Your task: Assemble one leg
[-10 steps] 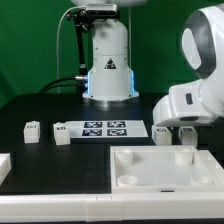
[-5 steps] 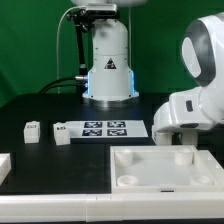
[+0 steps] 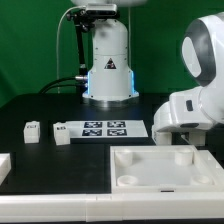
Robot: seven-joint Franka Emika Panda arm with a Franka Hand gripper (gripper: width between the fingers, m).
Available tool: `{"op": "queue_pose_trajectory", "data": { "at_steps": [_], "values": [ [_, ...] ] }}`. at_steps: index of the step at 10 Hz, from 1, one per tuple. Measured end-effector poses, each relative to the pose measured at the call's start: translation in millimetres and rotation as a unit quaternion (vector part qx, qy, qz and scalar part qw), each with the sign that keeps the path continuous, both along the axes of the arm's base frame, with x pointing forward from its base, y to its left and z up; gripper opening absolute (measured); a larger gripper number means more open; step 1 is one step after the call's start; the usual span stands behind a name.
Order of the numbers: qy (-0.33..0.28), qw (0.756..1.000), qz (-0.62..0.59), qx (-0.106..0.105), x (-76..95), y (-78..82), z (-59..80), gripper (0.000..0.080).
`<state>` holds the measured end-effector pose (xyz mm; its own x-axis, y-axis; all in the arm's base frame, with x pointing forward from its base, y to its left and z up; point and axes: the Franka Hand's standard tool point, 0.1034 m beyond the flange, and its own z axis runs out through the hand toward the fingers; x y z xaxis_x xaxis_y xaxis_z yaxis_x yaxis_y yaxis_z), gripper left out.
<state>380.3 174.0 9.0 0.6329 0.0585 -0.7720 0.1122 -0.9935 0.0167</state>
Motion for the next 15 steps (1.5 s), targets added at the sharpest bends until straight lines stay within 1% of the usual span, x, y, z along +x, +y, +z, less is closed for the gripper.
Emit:
{"op": "queue_pose_trajectory", "data": {
  "at_steps": [3,4,5,6,7,8,9,10,11,13,14,15],
  "values": [
    [-0.001,1.0,0.001,0.001,0.6,-0.8,0.9,0.0285],
    [0.001,1.0,0.004,0.004,1.0,-3.7,6.6,0.0285],
    [0.013,1.0,0.008,0.003,-0.1,-10.9,23.6,0.0285],
    [0.019,1.0,0.007,-0.002,-2.1,-19.6,43.3,0.0287],
    [0.021,1.0,0.003,-0.006,-4.3,-26.6,54.9,0.0287],
    [0.023,1.0,-0.001,-0.012,-3.6,-34.9,72.1,0.0287],
    [0.019,1.0,-0.003,-0.014,0.3,-39.8,85.3,0.0287],
    [0.013,1.0,-0.003,-0.013,3.6,-41.6,90.2,0.0287],
    [0.0,1.0,-0.004,-0.01,5.8,-39.9,87.9,0.0287],
    [-0.001,1.0,-0.003,-0.01,5.1,-39.8,87.0,0.0287],
    [-0.061,0.998,-0.007,0.001,17.8,-35.6,81.6,0.0287],
    [-0.115,0.993,-0.008,0.007,18.2,-35.5,84.6,0.0287]
  ]
}}
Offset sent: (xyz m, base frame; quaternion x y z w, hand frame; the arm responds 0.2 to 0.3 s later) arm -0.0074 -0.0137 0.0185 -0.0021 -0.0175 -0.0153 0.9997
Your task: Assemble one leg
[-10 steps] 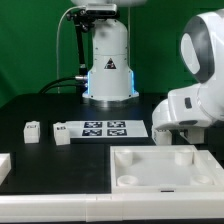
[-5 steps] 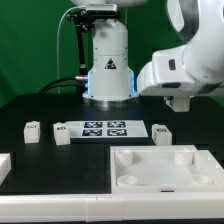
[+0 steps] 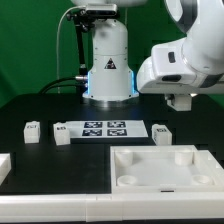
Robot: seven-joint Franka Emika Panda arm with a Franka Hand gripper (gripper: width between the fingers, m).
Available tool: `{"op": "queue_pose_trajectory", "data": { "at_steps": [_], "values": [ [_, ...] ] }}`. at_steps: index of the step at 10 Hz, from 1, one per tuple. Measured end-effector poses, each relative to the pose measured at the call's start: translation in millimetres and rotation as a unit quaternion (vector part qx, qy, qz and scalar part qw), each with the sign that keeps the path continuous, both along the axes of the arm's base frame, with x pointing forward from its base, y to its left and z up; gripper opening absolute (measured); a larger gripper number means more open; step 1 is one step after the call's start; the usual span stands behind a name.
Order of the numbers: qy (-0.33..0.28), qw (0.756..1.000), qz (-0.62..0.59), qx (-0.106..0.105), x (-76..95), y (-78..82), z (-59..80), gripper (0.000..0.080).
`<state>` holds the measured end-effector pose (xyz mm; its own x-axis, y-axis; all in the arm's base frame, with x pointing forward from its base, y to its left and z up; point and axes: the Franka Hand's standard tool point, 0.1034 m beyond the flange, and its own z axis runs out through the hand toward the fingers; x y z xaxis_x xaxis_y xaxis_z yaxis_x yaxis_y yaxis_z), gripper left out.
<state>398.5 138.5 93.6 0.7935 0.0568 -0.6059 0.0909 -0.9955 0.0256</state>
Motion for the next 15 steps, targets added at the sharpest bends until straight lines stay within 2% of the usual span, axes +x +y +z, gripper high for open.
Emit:
{"op": "queue_pose_trajectory", "data": {
  "at_steps": [1,2,3,4,6,8,10,11,13,15],
  "values": [
    [-0.027,1.0,0.002,0.003,-1.8,-2.9,2.5,0.0287],
    [-0.067,0.998,0.004,0.013,9.0,-9.7,7.8,0.0287],
    [-0.125,0.992,-0.008,0.019,22.7,-23.9,16.9,0.0287],
    [-0.154,0.988,-0.004,0.028,31.8,-34.3,22.4,0.0287],
    [-0.279,0.959,0.007,0.048,64.8,-41.2,33.1,0.0287],
    [-0.368,0.928,0.007,0.063,54.8,-36.7,28.0,0.0287],
    [-0.43,0.9,0.006,0.076,58.9,-34.7,28.0,0.0287],
    [-0.42,0.904,0.018,0.078,63.8,-35.0,26.1,0.0287],
    [-0.43,0.899,0.021,0.086,86.5,-27.6,15.9,0.0287],
    [-0.436,0.894,0.028,0.093,106.1,-18.1,18.9,0.0287]
  ]
}}
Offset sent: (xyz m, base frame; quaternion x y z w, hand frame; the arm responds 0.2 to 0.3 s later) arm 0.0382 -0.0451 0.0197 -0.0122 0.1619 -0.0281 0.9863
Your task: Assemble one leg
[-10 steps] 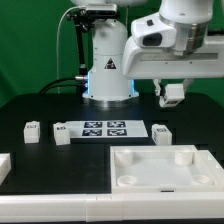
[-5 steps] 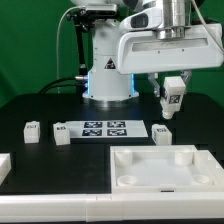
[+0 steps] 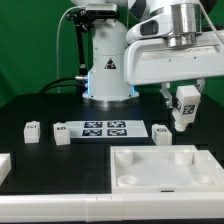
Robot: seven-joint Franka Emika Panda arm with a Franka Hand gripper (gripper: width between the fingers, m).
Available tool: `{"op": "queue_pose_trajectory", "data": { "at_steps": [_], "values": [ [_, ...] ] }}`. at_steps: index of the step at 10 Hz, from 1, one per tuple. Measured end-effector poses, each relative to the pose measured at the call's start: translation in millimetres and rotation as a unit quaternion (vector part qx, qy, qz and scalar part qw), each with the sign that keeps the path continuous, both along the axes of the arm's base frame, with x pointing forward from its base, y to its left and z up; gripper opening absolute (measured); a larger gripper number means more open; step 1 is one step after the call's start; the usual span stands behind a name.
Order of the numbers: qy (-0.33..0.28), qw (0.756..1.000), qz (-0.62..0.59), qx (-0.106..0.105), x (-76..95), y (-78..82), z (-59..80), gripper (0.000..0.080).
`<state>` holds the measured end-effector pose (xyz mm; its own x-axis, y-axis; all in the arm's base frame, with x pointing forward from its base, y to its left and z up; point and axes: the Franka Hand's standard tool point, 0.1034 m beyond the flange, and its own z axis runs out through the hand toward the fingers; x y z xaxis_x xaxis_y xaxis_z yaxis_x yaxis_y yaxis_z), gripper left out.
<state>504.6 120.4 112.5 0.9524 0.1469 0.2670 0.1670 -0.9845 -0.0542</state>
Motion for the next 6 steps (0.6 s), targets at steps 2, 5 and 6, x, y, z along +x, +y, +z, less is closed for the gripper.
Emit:
{"op": "queue_pose_trajectory", "data": {
  "at_steps": [2,5,6],
  "values": [
    [-0.004,1.0,0.008,0.002,18.9,6.9,0.2,0.0287],
    [-0.006,1.0,0.012,0.002,17.7,10.1,1.0,0.0287],
    [-0.029,0.999,0.011,0.008,20.0,10.8,2.2,0.0287]
  ]
}}
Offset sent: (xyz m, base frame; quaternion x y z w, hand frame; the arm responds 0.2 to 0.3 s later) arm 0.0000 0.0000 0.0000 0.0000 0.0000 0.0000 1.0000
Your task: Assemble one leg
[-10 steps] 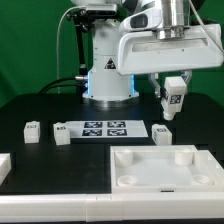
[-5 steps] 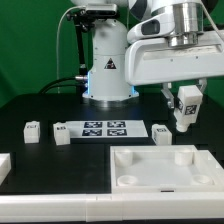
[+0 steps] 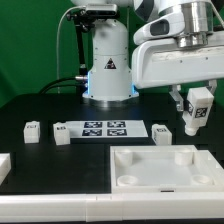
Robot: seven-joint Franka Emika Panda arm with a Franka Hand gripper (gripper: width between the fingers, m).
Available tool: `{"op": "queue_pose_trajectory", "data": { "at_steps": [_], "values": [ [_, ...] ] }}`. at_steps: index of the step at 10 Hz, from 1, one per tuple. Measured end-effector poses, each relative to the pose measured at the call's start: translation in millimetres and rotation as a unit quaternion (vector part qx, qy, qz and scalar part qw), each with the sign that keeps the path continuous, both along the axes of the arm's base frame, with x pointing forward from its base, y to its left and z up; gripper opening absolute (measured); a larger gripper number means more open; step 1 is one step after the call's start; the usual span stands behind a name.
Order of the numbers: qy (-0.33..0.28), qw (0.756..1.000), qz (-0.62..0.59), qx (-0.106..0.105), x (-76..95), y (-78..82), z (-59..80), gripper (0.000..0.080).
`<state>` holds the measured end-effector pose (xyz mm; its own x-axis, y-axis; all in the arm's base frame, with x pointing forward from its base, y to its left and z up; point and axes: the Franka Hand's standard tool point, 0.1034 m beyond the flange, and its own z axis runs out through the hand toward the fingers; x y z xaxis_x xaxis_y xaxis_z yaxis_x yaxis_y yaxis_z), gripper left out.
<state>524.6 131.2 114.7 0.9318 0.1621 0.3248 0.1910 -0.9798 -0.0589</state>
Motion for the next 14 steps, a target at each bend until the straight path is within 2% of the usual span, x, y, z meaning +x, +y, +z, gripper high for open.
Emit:
{"op": "queue_pose_trajectory", "data": {
  "at_steps": [1,2,3,8,11,14],
  "values": [
    [-0.016,1.0,0.004,0.001,2.8,-1.2,1.1,0.0287],
    [-0.085,0.996,0.01,0.011,16.2,-3.1,6.6,0.0287],
    [-0.124,0.992,0.012,0.019,22.8,-1.8,3.4,0.0287],
    [-0.135,0.99,0.034,0.008,65.1,-4.4,-8.2,0.0287],
    [-0.132,0.99,0.047,-0.008,71.5,-23.5,-29.4,0.0287],
    [-0.131,0.99,0.047,-0.008,71.2,-24.1,-29.7,0.0287]
  ]
}}
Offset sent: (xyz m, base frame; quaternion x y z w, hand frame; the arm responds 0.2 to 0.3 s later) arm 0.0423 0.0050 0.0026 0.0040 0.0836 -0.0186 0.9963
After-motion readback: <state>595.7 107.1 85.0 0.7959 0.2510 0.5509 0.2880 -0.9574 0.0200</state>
